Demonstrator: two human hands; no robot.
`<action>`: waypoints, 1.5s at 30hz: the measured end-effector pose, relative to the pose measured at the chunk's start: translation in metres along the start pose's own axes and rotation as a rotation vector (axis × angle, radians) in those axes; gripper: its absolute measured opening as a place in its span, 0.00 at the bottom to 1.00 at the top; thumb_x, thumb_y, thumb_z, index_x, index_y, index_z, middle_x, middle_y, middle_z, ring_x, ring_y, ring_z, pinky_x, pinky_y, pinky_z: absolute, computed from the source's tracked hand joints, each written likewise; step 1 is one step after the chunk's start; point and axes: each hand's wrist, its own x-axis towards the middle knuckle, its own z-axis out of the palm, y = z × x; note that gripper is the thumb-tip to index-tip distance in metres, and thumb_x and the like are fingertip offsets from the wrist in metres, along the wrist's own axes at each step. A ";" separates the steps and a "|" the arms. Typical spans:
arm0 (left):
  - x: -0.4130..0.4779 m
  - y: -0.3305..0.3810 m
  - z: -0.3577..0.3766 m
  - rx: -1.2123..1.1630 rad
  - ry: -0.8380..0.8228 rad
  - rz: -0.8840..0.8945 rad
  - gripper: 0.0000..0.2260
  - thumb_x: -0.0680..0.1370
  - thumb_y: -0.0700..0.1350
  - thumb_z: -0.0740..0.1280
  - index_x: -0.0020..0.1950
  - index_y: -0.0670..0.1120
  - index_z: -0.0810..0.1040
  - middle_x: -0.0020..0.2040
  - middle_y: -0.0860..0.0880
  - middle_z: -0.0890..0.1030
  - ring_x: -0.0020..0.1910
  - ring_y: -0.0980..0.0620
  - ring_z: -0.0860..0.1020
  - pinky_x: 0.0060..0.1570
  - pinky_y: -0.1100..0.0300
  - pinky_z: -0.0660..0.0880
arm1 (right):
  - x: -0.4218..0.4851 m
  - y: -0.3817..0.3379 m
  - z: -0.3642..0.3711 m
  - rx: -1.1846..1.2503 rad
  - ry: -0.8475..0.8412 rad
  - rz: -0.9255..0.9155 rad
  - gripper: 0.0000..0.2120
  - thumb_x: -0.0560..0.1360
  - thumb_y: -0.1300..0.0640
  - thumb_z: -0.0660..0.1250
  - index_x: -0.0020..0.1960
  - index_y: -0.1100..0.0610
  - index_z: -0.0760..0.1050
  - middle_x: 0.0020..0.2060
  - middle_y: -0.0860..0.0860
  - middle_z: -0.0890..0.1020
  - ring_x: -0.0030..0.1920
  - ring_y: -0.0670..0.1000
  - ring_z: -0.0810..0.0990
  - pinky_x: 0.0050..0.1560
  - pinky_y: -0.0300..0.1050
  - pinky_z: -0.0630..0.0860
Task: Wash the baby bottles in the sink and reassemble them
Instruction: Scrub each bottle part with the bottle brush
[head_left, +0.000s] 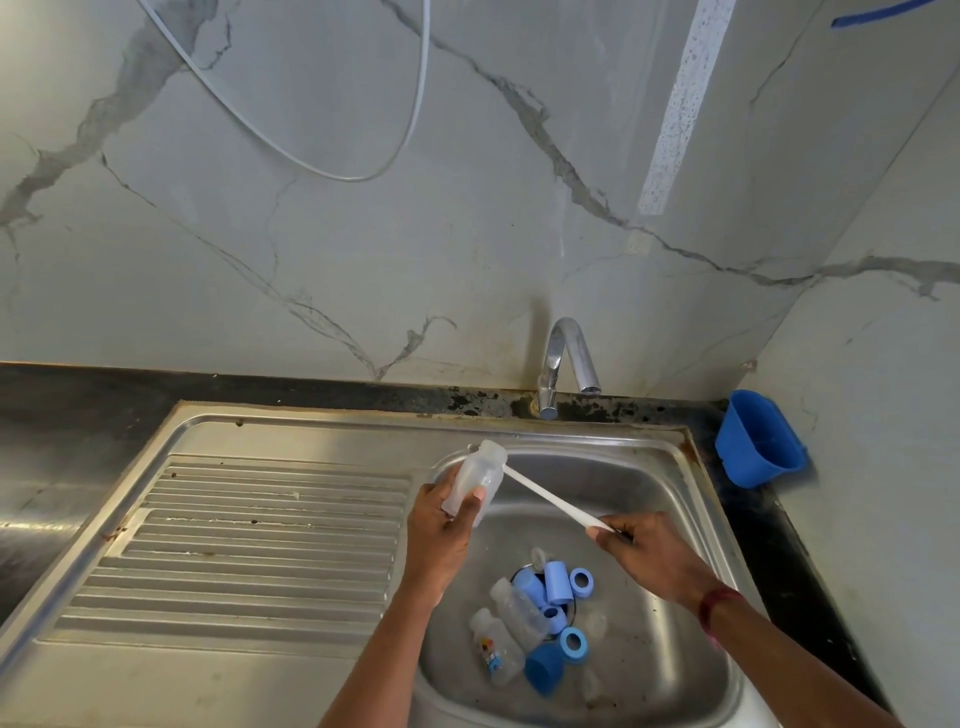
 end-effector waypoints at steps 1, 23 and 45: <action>0.000 0.001 -0.001 0.004 0.019 -0.010 0.34 0.70 0.70 0.63 0.72 0.55 0.73 0.55 0.49 0.76 0.51 0.52 0.79 0.45 0.62 0.79 | 0.000 0.001 0.001 -0.006 0.003 -0.003 0.21 0.80 0.49 0.65 0.35 0.63 0.71 0.24 0.46 0.66 0.27 0.45 0.64 0.31 0.39 0.65; 0.004 0.015 -0.020 0.317 0.134 -0.063 0.32 0.73 0.63 0.67 0.68 0.42 0.76 0.53 0.38 0.72 0.44 0.47 0.71 0.44 0.60 0.68 | -0.001 0.005 0.002 -0.102 -0.011 0.010 0.18 0.80 0.47 0.64 0.38 0.57 0.77 0.26 0.47 0.71 0.27 0.44 0.68 0.32 0.39 0.69; 0.006 0.041 -0.008 -0.678 0.049 -0.645 0.21 0.75 0.46 0.74 0.65 0.39 0.76 0.59 0.37 0.78 0.56 0.38 0.80 0.40 0.52 0.83 | 0.004 0.004 0.015 -0.129 0.228 -0.189 0.14 0.78 0.44 0.65 0.57 0.49 0.82 0.23 0.44 0.72 0.25 0.44 0.71 0.28 0.39 0.72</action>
